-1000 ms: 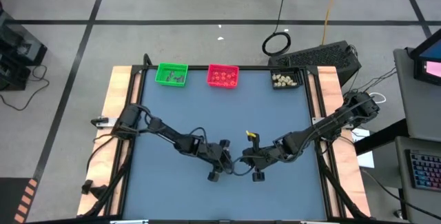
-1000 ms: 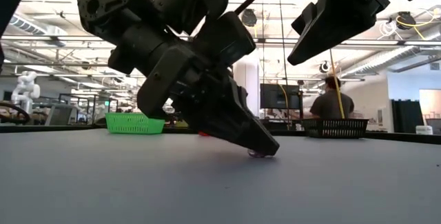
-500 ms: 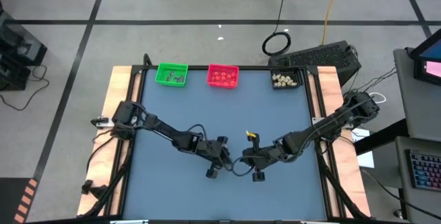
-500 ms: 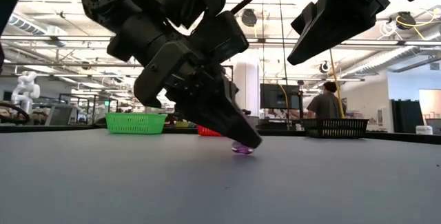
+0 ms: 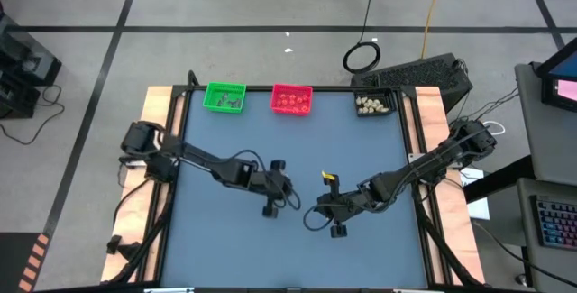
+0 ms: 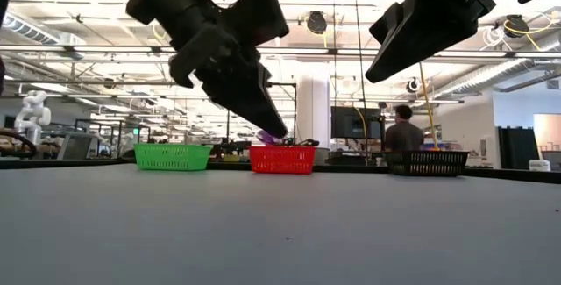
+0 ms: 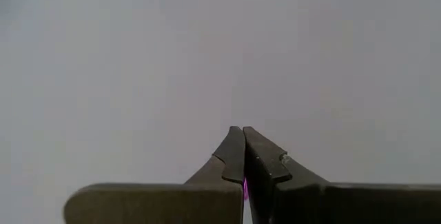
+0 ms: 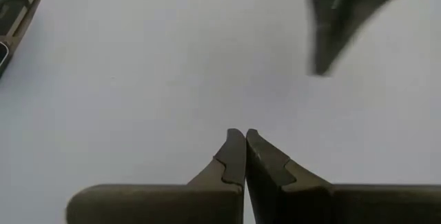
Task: Sort Halloween decoration
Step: Put the purple witch hat toy into the green bin
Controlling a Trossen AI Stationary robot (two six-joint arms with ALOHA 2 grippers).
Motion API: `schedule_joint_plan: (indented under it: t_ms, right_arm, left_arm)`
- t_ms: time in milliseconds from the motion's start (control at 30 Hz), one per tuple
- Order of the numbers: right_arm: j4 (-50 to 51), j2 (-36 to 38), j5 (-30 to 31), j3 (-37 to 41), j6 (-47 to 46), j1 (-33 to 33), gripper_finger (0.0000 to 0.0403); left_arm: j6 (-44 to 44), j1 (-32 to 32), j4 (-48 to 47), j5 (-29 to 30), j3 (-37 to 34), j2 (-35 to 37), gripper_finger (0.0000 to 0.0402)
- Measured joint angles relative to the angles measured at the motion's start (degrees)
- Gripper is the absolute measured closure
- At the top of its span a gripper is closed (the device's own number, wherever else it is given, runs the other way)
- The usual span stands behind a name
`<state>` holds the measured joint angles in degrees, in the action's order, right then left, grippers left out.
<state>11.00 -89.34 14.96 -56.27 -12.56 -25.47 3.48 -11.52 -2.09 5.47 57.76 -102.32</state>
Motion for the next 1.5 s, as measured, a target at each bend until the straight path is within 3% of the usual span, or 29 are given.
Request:
schedule_joint_plan:
  t_ms: [333, 733, 967, 1167, 1500]
  right_arm:
    - [0.05, 0.0, 0.0, 0.0, 0.02, 0.0, 0.0403]
    - [0.28, 0.0, 0.0, 0.0, 0.23, -0.09, 0.0403]
    - [0.4, 0.0, -0.02, 0.0, 1.25, -0.1, 0.0403]
    - [0.39, 0.0, -0.02, 0.0, 1.31, -0.11, 0.0403]
    - [0.37, 0.0, 0.04, 0.0, 2.32, -0.02, 0.0403]
  left_arm:
    - [-1.61, 11.81, -14.5, 9.04, -0.19, 9.47, 0.0402]
    - [3.02, 36.86, -26.62, 12.63, -0.19, 16.31, 0.0402]
    - [5.96, 51.66, -26.59, 10.52, -0.17, 14.43, 0.0402]
    - [6.12, 62.05, -22.87, 3.61, -0.18, 8.78, 0.0402]
    - [6.56, 64.98, -19.25, 2.64, -0.17, 4.55, 0.0382]
